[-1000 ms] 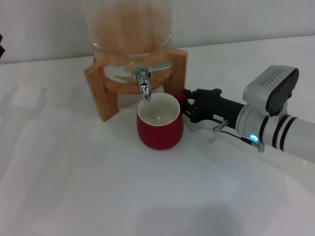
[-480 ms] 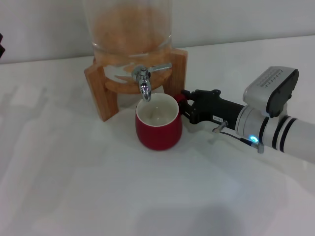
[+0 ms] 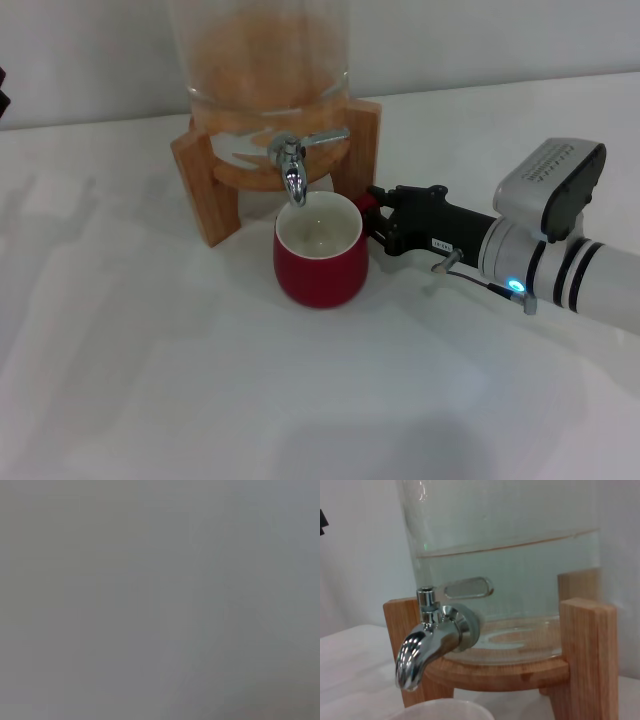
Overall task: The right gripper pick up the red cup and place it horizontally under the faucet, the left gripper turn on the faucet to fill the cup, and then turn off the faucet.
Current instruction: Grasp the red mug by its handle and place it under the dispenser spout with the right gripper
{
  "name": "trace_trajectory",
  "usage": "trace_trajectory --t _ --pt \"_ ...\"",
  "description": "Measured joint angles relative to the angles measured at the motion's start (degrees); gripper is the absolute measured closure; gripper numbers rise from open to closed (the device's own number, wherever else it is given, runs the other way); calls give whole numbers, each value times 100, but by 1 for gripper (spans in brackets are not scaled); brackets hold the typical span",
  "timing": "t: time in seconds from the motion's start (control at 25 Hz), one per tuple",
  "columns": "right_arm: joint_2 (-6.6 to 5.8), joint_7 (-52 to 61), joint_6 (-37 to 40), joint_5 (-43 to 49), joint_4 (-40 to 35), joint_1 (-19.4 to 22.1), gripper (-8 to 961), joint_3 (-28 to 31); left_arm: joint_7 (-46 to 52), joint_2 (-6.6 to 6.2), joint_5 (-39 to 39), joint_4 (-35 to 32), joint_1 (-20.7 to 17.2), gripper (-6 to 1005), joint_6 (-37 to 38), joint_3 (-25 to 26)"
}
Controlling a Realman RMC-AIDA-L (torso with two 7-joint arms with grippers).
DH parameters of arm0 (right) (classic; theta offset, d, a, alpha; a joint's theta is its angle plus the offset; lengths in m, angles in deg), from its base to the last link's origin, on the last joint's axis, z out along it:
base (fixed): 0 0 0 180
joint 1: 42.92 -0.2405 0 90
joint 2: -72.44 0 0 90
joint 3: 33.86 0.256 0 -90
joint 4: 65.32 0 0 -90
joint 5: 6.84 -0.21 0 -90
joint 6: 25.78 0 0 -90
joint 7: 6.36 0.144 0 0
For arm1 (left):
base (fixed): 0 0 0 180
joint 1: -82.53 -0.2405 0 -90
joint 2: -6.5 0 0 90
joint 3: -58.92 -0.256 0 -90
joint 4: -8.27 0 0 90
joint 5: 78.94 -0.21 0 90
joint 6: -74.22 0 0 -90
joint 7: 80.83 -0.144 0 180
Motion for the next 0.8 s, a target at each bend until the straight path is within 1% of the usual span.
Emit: trace_trajectory --t 0.8 --pt "-19 -14 32 1 0 -6 674 2 -23 -9 0 12 49 169 56 0"
